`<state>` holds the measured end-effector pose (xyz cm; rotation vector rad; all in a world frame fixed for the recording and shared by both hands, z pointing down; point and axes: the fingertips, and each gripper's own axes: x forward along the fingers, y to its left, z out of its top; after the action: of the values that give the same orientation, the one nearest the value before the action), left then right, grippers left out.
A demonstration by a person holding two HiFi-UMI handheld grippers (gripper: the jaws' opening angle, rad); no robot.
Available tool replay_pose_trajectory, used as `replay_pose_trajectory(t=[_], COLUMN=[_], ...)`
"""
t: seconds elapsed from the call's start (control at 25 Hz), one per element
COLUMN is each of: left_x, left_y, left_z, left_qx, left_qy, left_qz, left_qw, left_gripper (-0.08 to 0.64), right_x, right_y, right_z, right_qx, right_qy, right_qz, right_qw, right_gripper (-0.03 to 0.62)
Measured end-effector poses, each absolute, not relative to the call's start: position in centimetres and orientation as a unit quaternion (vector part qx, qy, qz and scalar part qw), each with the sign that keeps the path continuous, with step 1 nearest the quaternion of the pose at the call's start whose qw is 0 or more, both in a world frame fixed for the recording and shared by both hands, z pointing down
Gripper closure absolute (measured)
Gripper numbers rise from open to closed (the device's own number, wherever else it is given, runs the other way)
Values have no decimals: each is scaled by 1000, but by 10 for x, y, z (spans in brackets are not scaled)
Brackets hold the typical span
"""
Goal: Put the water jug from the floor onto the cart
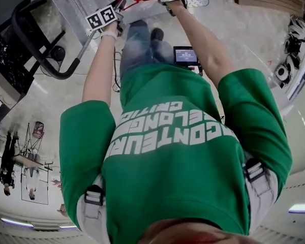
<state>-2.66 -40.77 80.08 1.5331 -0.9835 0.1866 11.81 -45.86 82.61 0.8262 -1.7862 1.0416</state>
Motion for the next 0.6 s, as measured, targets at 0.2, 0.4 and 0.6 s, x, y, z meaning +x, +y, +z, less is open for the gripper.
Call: replay_pose_trajectory(t=[0.2,0.4,0.6], left_x=[-35,-34,-30], left_y=[-404,-406,-407], left_z=[798,796,789], left_qx=[671,679,686], left_qy=[-423,-419,-421], left_qz=[87,99,103], left_qw=[602,595,584], left_gripper=[462,453,439], right_x=[119,128,135], right_y=[-458,-460,-460], right_z=[812,803,795], right_qx=[327,334,337], right_qy=[-727,-727,-728], right_qz=[421,416,416], right_qw=[433,431,429], right_gripper=[477,472,472])
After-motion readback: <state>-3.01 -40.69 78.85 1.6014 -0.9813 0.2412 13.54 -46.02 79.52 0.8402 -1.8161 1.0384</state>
